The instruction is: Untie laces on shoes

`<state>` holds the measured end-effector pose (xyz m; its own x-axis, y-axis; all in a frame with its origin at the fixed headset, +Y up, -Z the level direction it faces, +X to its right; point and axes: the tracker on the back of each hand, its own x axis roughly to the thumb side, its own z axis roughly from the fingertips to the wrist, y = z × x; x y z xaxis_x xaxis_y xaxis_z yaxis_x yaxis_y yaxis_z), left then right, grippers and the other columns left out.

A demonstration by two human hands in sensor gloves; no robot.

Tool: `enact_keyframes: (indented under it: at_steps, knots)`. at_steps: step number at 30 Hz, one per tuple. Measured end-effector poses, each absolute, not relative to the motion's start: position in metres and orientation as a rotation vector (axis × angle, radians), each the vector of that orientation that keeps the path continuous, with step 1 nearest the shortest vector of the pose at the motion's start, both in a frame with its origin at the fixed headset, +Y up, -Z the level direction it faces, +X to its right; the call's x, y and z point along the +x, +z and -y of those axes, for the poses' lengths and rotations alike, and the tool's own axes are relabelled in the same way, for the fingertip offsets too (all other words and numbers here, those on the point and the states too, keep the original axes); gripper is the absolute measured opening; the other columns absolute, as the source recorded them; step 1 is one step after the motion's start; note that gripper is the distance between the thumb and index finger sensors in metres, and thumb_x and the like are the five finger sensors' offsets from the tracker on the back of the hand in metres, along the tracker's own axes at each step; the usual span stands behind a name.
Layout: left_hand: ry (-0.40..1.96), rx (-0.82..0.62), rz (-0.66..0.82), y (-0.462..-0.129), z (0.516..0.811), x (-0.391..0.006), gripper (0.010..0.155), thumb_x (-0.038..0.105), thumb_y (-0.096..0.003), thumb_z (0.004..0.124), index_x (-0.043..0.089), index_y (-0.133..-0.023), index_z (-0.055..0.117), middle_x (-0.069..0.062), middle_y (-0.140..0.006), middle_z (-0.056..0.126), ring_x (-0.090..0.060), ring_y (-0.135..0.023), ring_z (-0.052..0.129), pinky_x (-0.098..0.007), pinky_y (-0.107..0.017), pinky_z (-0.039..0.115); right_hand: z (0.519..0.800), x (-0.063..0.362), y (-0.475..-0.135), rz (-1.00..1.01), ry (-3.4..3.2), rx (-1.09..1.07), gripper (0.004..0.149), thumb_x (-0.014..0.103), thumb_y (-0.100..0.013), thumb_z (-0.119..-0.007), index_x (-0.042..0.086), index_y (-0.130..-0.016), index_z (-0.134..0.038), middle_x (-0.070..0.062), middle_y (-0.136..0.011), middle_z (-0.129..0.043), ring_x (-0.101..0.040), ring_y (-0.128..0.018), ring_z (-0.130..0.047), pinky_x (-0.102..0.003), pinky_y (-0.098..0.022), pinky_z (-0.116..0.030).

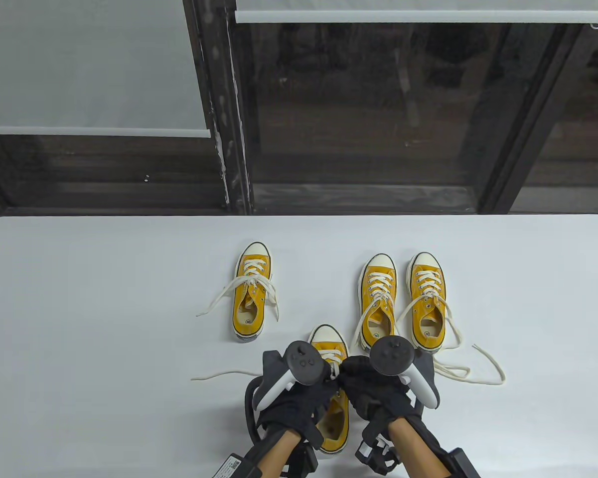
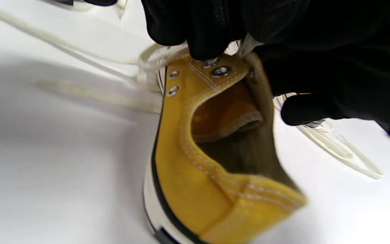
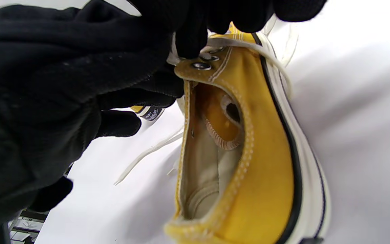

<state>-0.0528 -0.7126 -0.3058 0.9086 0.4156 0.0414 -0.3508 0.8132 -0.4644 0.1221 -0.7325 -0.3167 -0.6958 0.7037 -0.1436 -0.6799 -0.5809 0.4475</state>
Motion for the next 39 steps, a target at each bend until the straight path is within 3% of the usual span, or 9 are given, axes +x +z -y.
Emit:
enact_keyframes:
  at_steps: [11,17,22,28,32,34,39]
  knots:
    - [0.565,-0.539,0.114,-0.311,0.723,-0.065,0.041,0.044,-0.0647,0.063,0.037,-0.105,0.059,0.014,-0.102,0.074,-0.015,-0.112,0.062,-0.064,-0.085,0.038,0.733,0.123,-0.316,-0.589,2.308,0.042,0.040,0.033,-0.065,-0.056,0.014,-0.098,-0.066,-0.014,-0.114,-0.037,-0.041,-0.105,-0.043,-0.059,-0.074,-0.047]
    - [0.740,-0.627,0.075,-0.314,0.734,-0.074,0.041,0.043,-0.0650,0.062,0.036,-0.105,0.059,0.012,-0.102,0.075,-0.015,-0.109,0.064,-0.064,-0.084,0.042,0.733,0.125,-0.315,-0.542,2.389,-0.006,0.039,0.032,-0.065,-0.055,0.014,-0.098,-0.066,-0.016,-0.113,-0.036,-0.042,-0.104,-0.043,-0.059,-0.074,-0.046]
    - [0.739,-0.631,0.073,-0.315,0.735,-0.077,0.040,0.043,-0.0650,0.064,0.036,-0.105,0.061,0.012,-0.102,0.076,-0.017,-0.109,0.065,-0.065,-0.083,0.042,0.734,0.126,-0.316,-0.546,2.402,0.014,0.039,0.033,-0.065,-0.055,0.017,-0.099,-0.065,-0.015,-0.114,-0.036,-0.041,-0.105,-0.043,-0.059,-0.074,-0.046]
    - [0.659,-0.589,0.079,-0.314,0.728,-0.072,0.044,0.041,-0.0647,0.069,0.030,-0.107,0.059,0.008,-0.102,0.076,-0.020,-0.108,0.066,-0.065,-0.082,0.042,0.734,0.126,-0.316,-0.558,2.383,0.025,0.039,0.033,-0.065,-0.055,0.018,-0.099,-0.066,-0.015,-0.114,-0.036,-0.042,-0.105,-0.042,-0.060,-0.074,-0.046]
    - [0.609,-0.563,0.091,-0.312,0.726,-0.067,0.061,0.048,-0.0630,0.072,0.029,-0.115,0.047,0.006,-0.108,0.068,-0.022,-0.111,0.060,-0.067,-0.082,0.040,0.734,0.126,-0.317,-0.563,2.371,0.039,0.038,0.033,-0.065,-0.056,0.020,-0.099,-0.067,-0.015,-0.115,-0.036,-0.042,-0.106,-0.042,-0.060,-0.075,-0.046]
    - [0.564,-0.536,0.072,-0.311,0.725,-0.065,0.045,0.044,-0.0650,0.068,0.032,-0.107,0.060,0.010,-0.099,0.078,-0.019,-0.110,0.064,-0.066,-0.082,0.041,0.733,0.126,-0.316,-0.561,2.355,0.056,0.038,0.033,-0.064,-0.057,0.021,-0.098,-0.068,-0.015,-0.115,-0.036,-0.042,-0.106,-0.041,-0.060,-0.075,-0.045]
    - [0.636,-0.562,0.070,-0.313,0.727,-0.070,0.041,0.042,-0.0652,0.068,0.034,-0.105,0.063,0.011,-0.098,0.079,-0.019,-0.109,0.065,-0.066,-0.082,0.042,0.733,0.127,-0.316,-0.503,2.433,0.015,0.038,0.033,-0.064,-0.058,0.022,-0.098,-0.069,-0.015,-0.114,-0.039,-0.042,-0.105,-0.044,-0.060,-0.074,-0.046]
